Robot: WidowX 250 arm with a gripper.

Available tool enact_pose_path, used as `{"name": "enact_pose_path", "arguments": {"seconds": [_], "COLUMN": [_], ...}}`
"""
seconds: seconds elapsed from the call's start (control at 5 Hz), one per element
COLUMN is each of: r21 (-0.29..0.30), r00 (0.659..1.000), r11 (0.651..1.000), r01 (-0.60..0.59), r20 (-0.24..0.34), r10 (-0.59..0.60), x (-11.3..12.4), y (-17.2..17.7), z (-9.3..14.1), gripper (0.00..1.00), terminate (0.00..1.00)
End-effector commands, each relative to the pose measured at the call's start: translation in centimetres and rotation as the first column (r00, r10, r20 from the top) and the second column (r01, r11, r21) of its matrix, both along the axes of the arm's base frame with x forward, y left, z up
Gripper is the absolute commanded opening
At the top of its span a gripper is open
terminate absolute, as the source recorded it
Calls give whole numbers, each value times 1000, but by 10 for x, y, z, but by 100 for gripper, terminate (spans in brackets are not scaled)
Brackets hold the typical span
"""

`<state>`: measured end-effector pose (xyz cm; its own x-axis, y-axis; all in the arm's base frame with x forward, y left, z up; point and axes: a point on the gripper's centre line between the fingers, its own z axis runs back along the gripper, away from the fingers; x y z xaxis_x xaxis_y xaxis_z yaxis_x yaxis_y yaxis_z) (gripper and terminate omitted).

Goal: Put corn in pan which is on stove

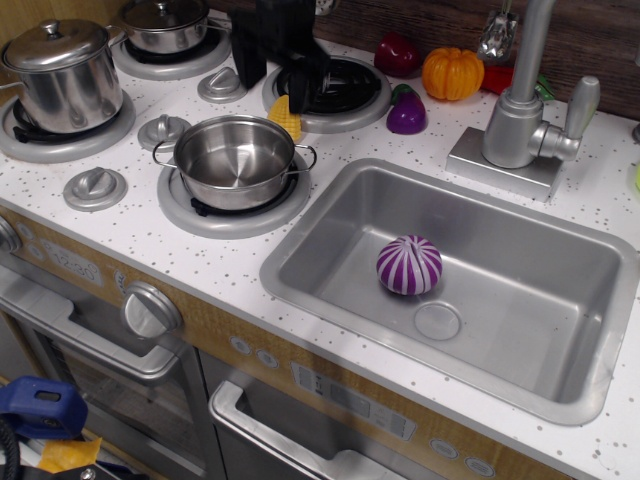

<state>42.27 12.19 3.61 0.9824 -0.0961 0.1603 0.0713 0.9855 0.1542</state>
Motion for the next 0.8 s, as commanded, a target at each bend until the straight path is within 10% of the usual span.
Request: {"name": "enact_pose_path", "arguments": {"seconds": [0.0,0.4,0.6], "r21": [-2,-41,-34], "r00": [998,997,997], "r11": [1000,999,999], "r01": [7,9,5], "r20": [66,77,84], "r10": [-7,-5,-2], "x": [10,17,18], "y": [8,13,11], "z": [16,1,4], "gripper": [100,100,0], "terminate": [0,0,0]}}
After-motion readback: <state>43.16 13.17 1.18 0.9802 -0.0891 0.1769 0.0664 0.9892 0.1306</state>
